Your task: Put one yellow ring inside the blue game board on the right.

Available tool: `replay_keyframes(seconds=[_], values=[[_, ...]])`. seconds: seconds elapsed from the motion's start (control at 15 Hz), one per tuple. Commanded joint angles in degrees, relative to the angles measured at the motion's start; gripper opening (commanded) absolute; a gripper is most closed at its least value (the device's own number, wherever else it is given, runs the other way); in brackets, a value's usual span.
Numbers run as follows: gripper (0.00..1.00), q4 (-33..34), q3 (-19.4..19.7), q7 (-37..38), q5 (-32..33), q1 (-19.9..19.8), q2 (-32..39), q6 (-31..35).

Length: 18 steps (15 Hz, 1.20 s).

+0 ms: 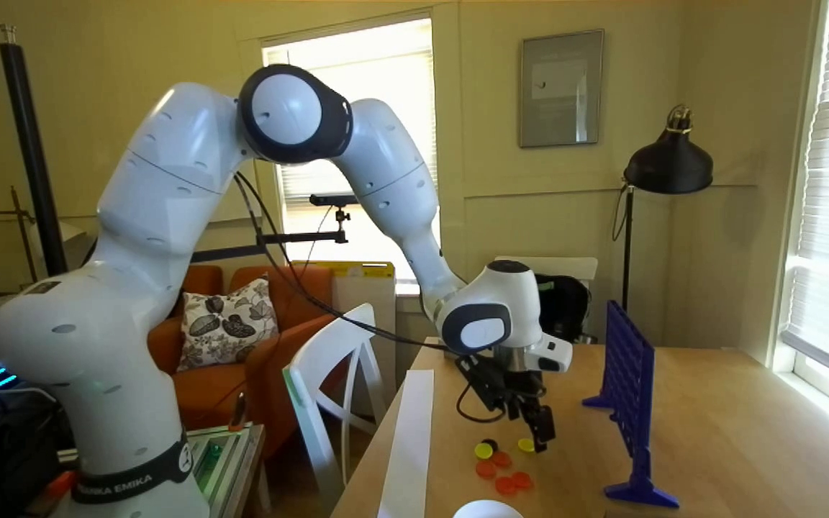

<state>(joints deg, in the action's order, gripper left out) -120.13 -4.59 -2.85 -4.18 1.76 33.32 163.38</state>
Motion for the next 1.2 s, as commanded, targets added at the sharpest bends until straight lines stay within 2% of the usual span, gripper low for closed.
replay_keyframes(seconds=[0.0, 0.8, 0.87, 1.0, 1.07, 1.13], values=[[1.00, 1.65, -0.80, -0.28, 0.26, -0.66, 1.94, 1.07], [1.00, 2.80, -0.71, -0.25, 0.55, -0.52, 3.45, 2.39], [0.97, 2.89, -0.70, -0.26, 0.59, -0.52, 3.57, 2.34], [0.72, 3.06, -0.90, -0.49, 0.57, -0.67, 3.77, 2.19], [0.70, 3.19, -0.91, -0.48, 0.57, -0.66, 3.86, 2.10], [0.62, 3.33, -0.98, -0.54, 0.56, -0.71, 3.96, 2.06]])
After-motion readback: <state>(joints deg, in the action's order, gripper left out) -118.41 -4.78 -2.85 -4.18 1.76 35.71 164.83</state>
